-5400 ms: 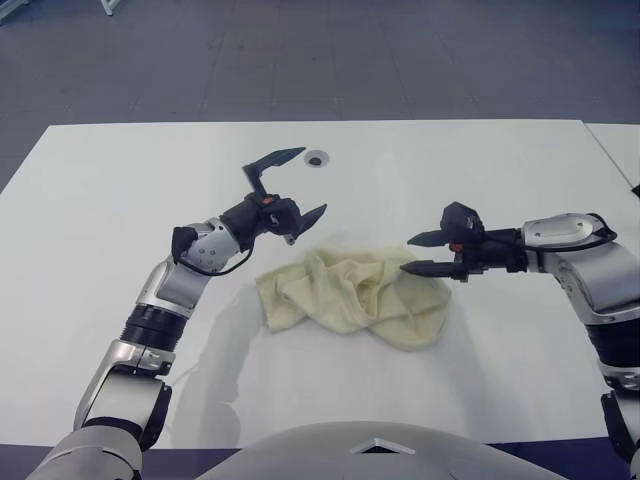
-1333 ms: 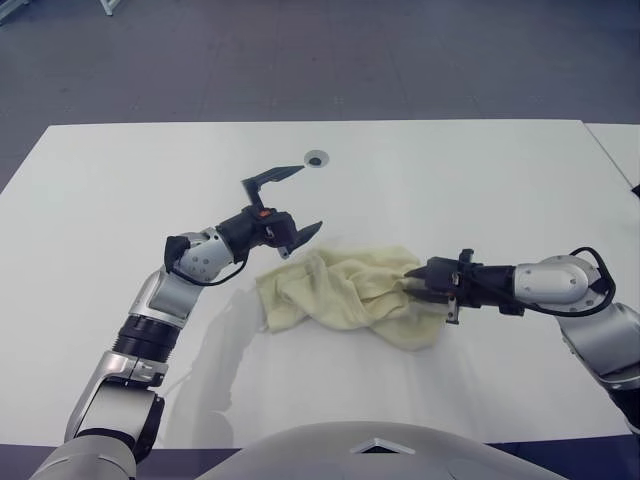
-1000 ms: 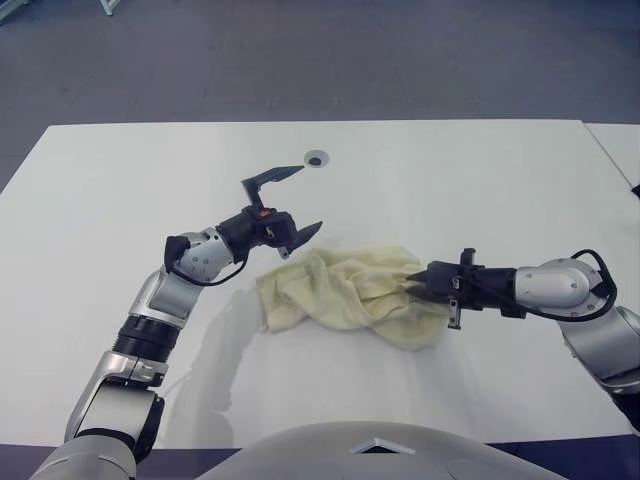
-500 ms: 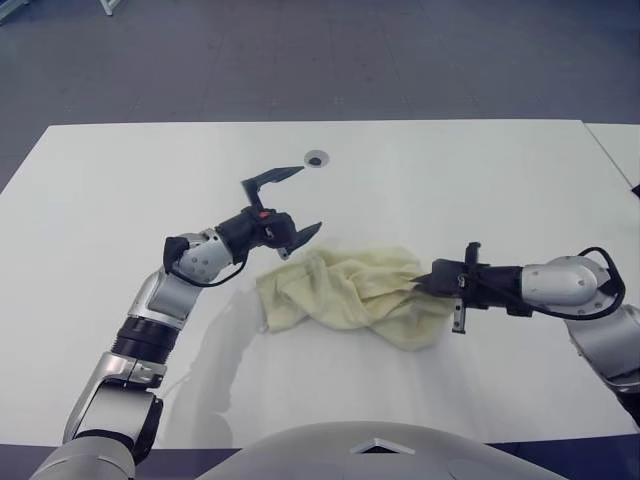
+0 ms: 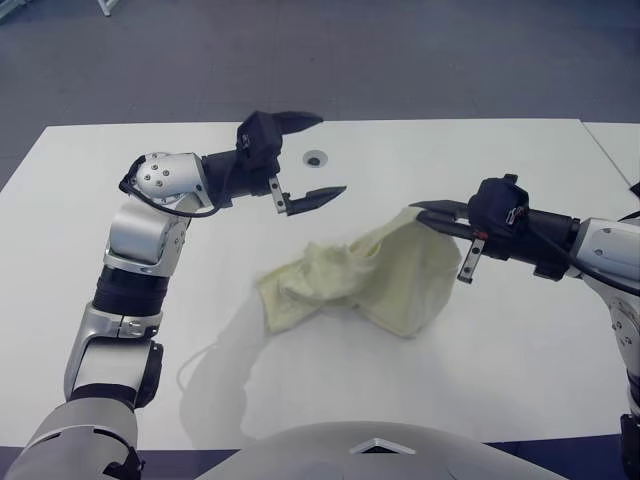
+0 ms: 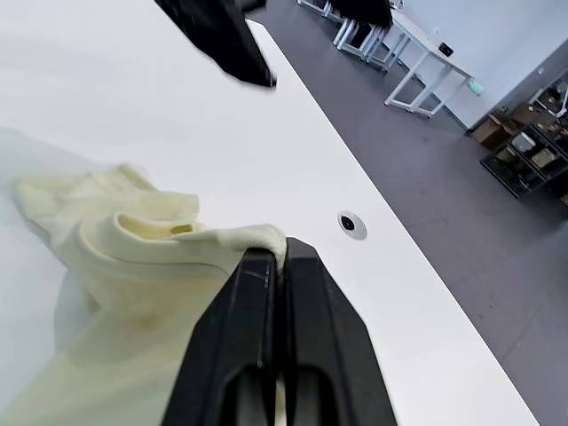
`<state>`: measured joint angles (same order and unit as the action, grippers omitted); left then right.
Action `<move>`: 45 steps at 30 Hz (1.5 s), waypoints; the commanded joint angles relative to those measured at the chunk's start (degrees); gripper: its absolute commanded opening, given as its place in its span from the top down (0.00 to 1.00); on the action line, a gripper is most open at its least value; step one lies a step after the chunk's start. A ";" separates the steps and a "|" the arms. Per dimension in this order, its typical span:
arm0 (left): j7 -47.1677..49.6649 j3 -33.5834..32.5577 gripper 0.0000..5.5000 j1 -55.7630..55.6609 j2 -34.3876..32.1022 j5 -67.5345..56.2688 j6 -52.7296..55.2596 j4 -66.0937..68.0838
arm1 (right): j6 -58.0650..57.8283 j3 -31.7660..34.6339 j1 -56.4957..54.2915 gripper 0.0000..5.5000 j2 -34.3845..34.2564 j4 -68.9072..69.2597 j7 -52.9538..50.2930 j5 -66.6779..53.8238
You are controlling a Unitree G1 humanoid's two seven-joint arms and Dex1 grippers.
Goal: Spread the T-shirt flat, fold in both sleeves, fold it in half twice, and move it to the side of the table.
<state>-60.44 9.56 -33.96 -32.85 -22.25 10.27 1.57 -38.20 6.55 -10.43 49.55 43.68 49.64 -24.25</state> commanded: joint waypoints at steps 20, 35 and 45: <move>-18.60 11.03 0.14 -1.56 -1.18 7.37 -3.72 0.55 | 7.97 3.29 17.16 1.00 11.88 4.29 8.17 3.41; -26.50 19.10 0.61 -7.05 8.79 15.27 -11.97 21.48 | 5.15 -1.35 10.70 1.00 11.27 5.44 4.56 1.76; -25.54 20.41 0.91 -7.03 10.42 20.79 -15.36 27.66 | 5.36 -4.53 7.38 1.00 10.83 4.38 4.31 1.90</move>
<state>-86.12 29.70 -40.15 -22.71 -2.72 -4.71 28.52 -32.85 2.31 -2.35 60.44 48.12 53.89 -22.19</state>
